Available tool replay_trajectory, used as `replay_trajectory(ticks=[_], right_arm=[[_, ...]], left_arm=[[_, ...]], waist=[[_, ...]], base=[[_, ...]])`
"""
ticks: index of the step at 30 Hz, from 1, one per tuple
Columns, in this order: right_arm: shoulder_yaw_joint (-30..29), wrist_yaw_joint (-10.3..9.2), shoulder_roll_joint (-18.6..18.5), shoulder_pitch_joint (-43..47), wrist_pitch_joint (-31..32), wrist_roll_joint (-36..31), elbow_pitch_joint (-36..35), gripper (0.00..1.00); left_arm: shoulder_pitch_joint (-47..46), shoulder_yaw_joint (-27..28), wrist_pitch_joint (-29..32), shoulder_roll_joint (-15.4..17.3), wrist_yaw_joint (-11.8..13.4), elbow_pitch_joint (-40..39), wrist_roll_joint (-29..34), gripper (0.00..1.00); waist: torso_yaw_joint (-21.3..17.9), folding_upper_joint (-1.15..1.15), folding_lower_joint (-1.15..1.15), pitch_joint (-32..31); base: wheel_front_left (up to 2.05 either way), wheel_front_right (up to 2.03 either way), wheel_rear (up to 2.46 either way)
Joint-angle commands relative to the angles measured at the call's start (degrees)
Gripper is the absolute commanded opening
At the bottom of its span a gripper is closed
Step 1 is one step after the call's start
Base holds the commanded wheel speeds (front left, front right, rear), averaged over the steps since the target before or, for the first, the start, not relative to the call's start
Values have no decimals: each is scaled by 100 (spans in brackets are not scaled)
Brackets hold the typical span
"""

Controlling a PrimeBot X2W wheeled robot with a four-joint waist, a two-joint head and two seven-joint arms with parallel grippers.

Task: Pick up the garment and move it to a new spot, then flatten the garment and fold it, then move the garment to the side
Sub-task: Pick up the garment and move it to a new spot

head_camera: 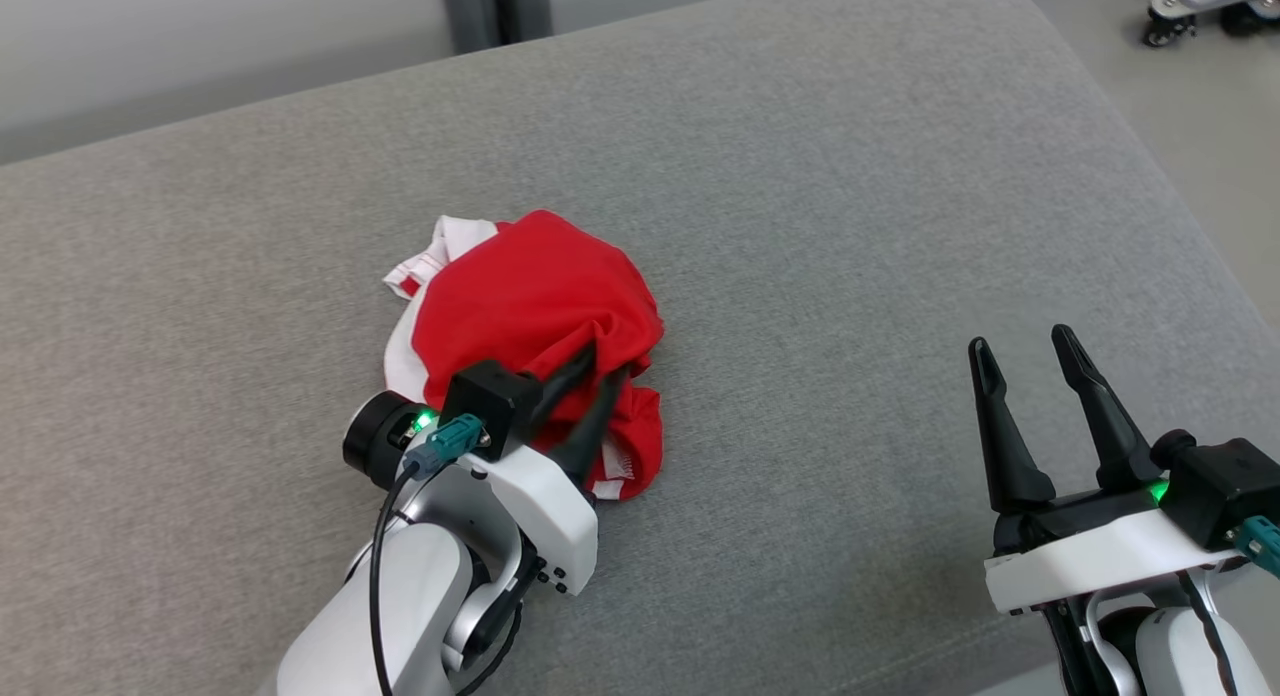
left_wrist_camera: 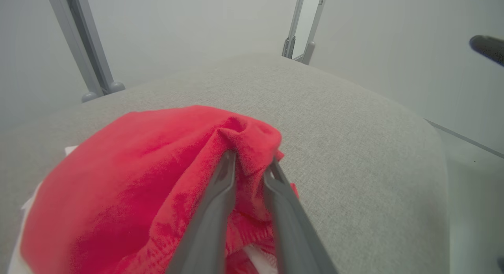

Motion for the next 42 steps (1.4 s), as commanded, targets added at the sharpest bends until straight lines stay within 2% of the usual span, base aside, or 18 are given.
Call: replay_trajectory(ticks=[1,6,13,21,30,42], right_arm=[[-32,1,-20,-54,-38,13,42,100],[-52,1,-22,-40,9,-66,83,100],[-185,1,-23,70,121,-153,36,100],[-304,1,-24,205,264,-262,-34,100],[-317,1,-24,389,397,-323,-57,100],[-448,1,-24,819,569,-398,-75,100]], left_arm=[[1,-24,-92,7,-37,-48,-14,100],[223,-42,-305,44,-20,-317,-27,100],[912,546,-753,302,552,-1109,-247,100],[1366,1370,-1051,738,1071,-1398,-465,100],[1975,1940,-1119,1201,1398,-1685,-589,100],[2629,1814,-901,1391,1573,-2071,-528,100]], waist=[[170,0,0,-112],[432,0,0,-290],[1023,0,0,-616],[1499,0,0,-887],[1669,0,0,-1118],[1681,0,0,-1532]], base=[[0,0,0],[0,0,0],[0,0,0],[0,0,0],[0,0,0],[0,0,0]])
